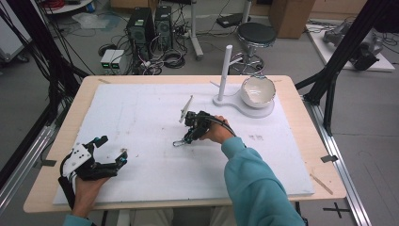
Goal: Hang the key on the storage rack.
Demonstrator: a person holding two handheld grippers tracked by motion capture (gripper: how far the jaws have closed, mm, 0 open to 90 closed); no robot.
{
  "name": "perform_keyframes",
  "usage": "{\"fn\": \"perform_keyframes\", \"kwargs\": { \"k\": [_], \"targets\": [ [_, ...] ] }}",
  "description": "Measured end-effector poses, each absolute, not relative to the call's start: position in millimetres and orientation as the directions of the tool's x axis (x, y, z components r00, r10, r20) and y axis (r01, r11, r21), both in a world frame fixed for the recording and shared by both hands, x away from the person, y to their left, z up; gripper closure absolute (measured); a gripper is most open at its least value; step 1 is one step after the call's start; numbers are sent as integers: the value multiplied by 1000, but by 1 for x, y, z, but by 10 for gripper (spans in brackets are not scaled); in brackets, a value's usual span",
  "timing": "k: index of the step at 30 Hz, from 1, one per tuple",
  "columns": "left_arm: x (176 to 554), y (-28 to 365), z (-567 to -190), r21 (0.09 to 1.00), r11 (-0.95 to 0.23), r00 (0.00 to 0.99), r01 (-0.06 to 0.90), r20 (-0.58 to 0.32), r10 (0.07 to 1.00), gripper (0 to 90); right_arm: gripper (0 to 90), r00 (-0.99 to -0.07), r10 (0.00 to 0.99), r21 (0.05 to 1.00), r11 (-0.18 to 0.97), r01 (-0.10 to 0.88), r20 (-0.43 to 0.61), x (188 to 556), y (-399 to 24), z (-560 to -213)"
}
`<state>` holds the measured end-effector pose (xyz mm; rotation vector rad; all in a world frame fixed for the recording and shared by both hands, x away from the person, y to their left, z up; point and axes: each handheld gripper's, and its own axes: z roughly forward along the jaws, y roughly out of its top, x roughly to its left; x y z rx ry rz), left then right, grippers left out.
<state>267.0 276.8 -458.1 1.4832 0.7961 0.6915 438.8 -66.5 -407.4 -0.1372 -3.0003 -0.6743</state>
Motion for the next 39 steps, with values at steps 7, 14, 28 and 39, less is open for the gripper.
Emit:
{"fn": "perform_keyframes", "kwargs": {
  "k": [7,14,28,39],
  "targets": [
    [267,277,-458,997,-7,582,77,-39,812,32,872,-994,83,420,901,107,75,439,-66,-407],
    [267,277,-458,997,-6,582,77,-40,813,32,882,-990,113,417,898,138,85,438,-66,-407],
    [267,277,-458,997,-12,581,79,-36,813,32,891,-976,173,465,859,215,132,439,-72,-398],
    [267,277,-458,997,-11,583,80,-38,812,32,893,-965,217,583,769,263,149,440,-95,-372]
  ]
}}
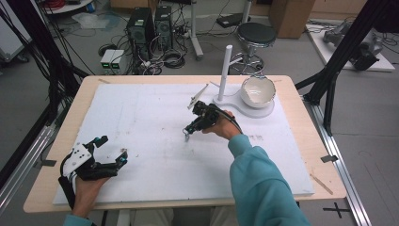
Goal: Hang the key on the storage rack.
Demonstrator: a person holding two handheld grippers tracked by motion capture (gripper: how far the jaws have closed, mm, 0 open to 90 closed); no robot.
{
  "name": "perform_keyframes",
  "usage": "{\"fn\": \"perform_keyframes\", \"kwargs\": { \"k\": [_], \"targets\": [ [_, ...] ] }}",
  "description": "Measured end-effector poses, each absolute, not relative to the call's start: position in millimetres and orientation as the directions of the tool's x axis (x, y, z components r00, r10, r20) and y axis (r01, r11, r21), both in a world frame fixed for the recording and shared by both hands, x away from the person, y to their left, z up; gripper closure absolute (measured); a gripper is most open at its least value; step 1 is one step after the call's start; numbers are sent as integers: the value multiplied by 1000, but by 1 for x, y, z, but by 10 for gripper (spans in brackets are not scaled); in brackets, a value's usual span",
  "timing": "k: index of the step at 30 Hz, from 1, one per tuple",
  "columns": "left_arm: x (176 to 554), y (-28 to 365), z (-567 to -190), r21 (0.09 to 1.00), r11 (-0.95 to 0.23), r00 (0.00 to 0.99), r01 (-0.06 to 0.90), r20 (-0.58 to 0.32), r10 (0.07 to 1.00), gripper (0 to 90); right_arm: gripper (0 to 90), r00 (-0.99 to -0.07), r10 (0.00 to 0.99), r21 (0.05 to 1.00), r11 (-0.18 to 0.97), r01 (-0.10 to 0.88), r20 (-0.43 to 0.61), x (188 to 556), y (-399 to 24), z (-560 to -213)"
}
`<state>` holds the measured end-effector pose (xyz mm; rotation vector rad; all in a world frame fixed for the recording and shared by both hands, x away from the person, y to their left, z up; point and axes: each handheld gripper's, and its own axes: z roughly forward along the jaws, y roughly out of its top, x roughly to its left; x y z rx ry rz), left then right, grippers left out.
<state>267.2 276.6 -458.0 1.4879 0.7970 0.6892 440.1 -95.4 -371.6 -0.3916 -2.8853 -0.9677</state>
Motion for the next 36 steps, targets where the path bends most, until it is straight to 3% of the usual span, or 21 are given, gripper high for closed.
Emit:
{"fn": "perform_keyframes", "kwargs": {
  "k": [19,27,36],
  "targets": [
    [268,277,-458,997,-9,579,81,-40,814,32,892,-928,353,737,594,321,120,446,-166,-301],
    [268,277,-458,997,-3,576,83,-45,816,32,892,-903,416,768,542,341,108,458,-193,-269],
    [268,277,-458,997,-3,574,83,-45,818,32,892,-893,445,757,559,338,70,471,-207,-246]
  ]
}}
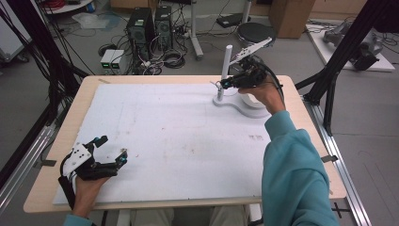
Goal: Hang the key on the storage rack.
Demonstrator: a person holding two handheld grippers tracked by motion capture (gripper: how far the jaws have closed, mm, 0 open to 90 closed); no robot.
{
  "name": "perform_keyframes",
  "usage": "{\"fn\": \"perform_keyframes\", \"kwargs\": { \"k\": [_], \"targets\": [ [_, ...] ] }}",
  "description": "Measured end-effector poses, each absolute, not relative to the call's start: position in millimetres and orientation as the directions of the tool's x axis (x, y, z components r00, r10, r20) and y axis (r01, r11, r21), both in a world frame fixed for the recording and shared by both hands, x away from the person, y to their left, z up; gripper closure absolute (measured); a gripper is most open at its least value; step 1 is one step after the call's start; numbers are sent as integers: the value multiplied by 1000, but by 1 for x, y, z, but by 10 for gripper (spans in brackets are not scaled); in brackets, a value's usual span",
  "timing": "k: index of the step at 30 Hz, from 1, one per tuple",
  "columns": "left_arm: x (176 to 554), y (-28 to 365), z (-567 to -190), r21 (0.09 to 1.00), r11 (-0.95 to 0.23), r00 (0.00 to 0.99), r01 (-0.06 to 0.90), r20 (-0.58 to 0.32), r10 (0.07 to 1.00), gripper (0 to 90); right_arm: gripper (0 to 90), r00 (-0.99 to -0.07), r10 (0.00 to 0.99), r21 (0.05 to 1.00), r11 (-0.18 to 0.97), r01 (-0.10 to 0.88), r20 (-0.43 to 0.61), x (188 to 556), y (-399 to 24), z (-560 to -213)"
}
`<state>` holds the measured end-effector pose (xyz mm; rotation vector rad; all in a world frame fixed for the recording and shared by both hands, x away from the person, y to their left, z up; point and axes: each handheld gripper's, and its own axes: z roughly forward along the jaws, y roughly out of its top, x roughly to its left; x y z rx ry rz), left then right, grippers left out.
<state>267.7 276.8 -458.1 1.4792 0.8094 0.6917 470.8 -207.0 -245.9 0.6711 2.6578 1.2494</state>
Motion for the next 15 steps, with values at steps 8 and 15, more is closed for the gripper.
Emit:
{"fn": "perform_keyframes", "kwargs": {
  "k": [8,15],
  "targets": [
    [268,277,-458,997,-2,574,82,-46,817,32,891,-872,484,751,547,369,76,483,-216,-235],
    [267,277,-458,997,-8,575,82,-40,817,32,892,-852,515,735,540,411,98,496,-218,-245]
  ]
}}
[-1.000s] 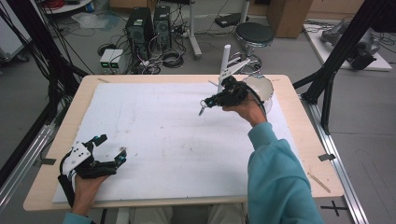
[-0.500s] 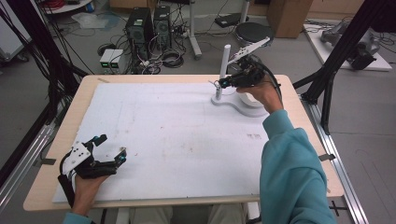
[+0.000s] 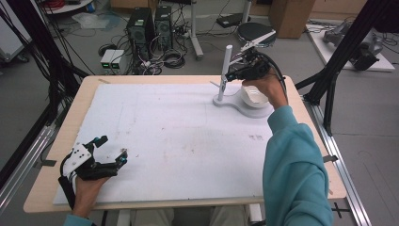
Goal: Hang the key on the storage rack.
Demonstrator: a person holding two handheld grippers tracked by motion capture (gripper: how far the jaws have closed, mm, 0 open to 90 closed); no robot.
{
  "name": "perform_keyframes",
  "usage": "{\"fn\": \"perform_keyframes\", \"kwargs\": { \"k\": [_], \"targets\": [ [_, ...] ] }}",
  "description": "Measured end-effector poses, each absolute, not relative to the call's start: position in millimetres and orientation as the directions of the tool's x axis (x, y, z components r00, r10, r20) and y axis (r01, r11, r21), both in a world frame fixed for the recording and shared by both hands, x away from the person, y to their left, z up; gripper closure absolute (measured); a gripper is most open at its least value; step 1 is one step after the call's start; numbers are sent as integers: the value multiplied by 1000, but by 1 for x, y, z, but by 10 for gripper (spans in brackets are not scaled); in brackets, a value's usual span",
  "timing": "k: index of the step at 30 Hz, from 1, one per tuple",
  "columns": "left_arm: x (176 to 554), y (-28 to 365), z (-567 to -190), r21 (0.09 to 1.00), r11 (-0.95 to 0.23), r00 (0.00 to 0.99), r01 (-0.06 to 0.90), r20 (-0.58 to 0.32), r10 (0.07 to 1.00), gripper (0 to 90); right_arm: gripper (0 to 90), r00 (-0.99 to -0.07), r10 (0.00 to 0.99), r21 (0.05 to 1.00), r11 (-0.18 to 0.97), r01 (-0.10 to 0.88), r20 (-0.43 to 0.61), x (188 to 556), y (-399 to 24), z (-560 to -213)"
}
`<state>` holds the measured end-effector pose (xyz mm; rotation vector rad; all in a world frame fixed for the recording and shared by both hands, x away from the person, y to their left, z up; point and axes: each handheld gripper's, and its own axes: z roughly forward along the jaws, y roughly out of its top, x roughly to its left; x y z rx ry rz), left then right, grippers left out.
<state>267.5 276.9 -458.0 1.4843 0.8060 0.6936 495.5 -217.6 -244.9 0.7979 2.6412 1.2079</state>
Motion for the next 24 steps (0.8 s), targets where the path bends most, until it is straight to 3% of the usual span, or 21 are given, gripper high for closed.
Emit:
{"fn": "perform_keyframes", "kwargs": {
  "k": [24],
  "targets": [
    [268,277,-458,997,-6,577,82,-42,816,32,891,-823,566,670,591,449,52,516,-210,-267]
  ]
}}
